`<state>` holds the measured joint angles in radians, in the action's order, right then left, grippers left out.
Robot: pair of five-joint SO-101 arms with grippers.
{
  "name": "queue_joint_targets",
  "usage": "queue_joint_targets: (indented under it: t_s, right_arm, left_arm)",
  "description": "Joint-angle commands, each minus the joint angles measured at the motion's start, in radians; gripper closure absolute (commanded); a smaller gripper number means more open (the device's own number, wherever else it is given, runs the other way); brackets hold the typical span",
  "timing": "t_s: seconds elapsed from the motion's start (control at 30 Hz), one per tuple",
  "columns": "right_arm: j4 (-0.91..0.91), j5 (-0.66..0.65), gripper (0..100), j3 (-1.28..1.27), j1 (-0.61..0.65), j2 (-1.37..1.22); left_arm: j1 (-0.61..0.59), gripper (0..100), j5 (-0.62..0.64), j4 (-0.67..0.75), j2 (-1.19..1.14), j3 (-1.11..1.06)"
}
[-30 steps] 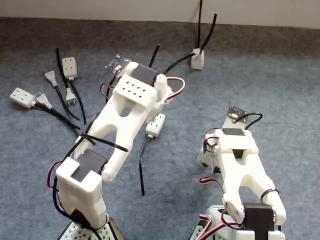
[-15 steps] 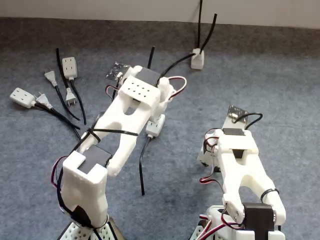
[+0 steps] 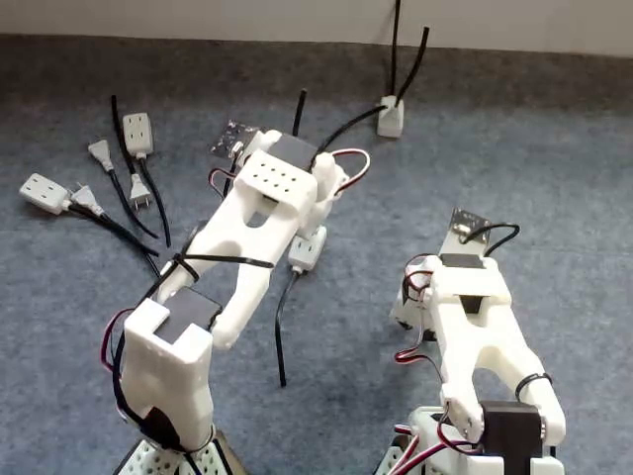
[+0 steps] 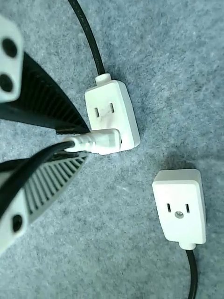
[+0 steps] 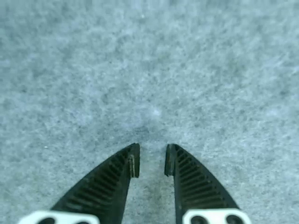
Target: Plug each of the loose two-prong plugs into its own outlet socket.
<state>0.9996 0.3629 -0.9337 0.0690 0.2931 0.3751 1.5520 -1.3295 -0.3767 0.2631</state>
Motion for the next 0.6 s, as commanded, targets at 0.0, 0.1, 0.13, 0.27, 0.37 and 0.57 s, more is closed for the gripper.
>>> queue_joint_targets:
  t_s: [0.0,0.1,0.13,0.27,0.37,0.57]
  right_arm:
    - [-0.013,0.003,89.7,-0.001,-0.007,0.004]
    - [-0.013,0.003,89.7,-0.001,-0.007,0.004]
    - [-0.013,0.003,89.7,-0.001,-0.007,0.004]
    - [-0.013,0.003,89.7,-0.001,-0.007,0.004]
    - [-0.013,0.003,89.7,-0.001,-0.007,0.004]
    - [-0.013,0.003,89.7,-0.001,-0.007,0.004]
  left_arm:
    - [0.015,99,0.009,0.011,0.007,0.013]
    - [0.015,99,0.009,0.011,0.007,0.012]
    - [0.015,99,0.009,0.011,0.007,0.010]
    - [0.025,99,0.009,0.011,-0.002,0.010]
    - [0.035,99,0.009,0.025,-0.051,0.021]
    - [0.035,99,0.009,0.015,-0.094,0.058]
